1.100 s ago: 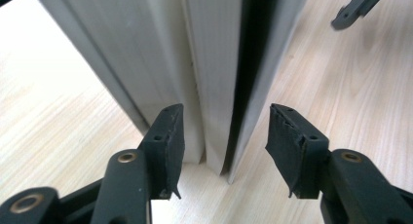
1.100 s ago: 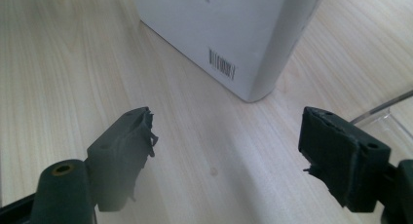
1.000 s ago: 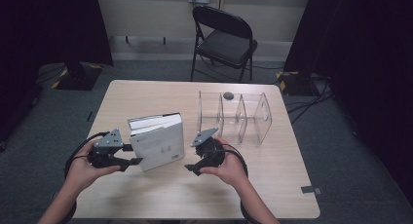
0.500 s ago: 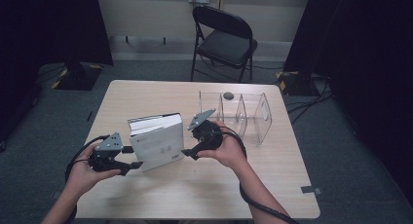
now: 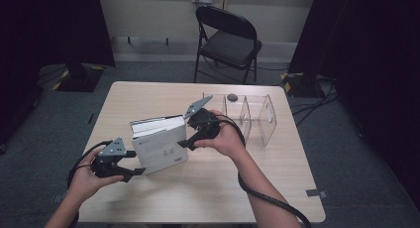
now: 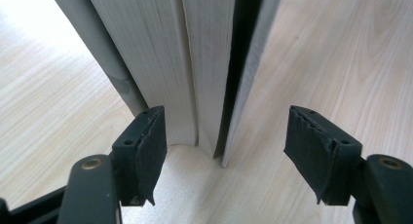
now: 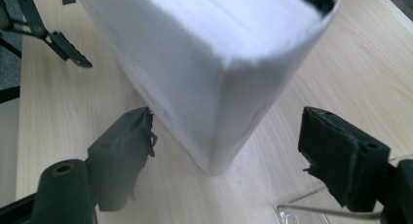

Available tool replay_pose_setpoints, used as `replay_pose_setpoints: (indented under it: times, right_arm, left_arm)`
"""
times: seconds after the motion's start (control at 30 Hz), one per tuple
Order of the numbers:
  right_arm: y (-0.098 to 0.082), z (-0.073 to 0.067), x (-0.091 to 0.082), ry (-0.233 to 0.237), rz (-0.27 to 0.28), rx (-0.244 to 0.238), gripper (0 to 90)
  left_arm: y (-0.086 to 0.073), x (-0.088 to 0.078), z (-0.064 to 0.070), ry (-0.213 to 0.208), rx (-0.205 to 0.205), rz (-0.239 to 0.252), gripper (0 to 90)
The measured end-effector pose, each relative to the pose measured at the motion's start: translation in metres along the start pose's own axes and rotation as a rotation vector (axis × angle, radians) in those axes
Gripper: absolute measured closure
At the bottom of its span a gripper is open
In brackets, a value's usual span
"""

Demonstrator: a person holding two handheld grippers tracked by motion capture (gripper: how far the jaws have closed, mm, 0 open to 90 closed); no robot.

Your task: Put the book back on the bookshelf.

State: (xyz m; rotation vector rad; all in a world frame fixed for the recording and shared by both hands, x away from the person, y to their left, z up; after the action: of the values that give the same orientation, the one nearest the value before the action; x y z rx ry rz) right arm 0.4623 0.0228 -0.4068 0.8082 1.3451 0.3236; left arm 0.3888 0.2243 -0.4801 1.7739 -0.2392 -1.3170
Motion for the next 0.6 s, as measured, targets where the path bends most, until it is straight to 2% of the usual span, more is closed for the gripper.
replay_pose_setpoints:
  times: [0.07,0.2,0.4,0.43,0.47,0.57,0.6]
  right_arm:
    - [0.005,0.0,0.002,0.008,-0.002,-0.007,20.0]
    - [0.014,-0.001,0.006,0.012,-0.011,-0.02,20.2]
    - [0.027,-0.005,0.013,0.067,-0.004,-0.049,23.1]
    - [0.028,-0.006,0.013,0.071,-0.008,-0.049,23.2]
    - [0.029,-0.006,0.015,0.078,-0.006,-0.062,23.4]
    - [0.03,-0.008,0.019,0.088,-0.039,-0.064,24.5]
    - [0.03,-0.008,0.018,0.087,-0.044,-0.085,26.4]
  left_arm:
    - [-0.001,0.0,-0.001,0.0,0.006,-0.008,30.4]
    - [-0.003,0.001,0.0,-0.001,-0.014,0.001,29.7]
    - [-0.01,0.003,-0.002,0.0,-0.012,-0.008,26.5]
    - [-0.011,0.004,0.0,-0.005,-0.024,-0.001,26.5]
    - [-0.012,0.004,-0.001,-0.002,-0.013,-0.008,26.1]
    - [-0.014,0.005,-0.001,-0.004,-0.029,0.002,24.6]
    - [-0.015,0.005,-0.001,-0.004,-0.031,0.002,24.1]
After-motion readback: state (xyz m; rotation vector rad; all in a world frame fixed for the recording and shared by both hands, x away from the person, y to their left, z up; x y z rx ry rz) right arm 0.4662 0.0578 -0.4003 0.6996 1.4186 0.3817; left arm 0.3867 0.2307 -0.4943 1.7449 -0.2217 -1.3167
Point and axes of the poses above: each handheld gripper's, and its own axes: x roughly forward along the jaws, y roughly out of its top, z roughly to its right, the point moved 8 cm from there along x, roughly forward along the jaws, and after that the axes turned 2 degrees about x, right-handed, at the moved point
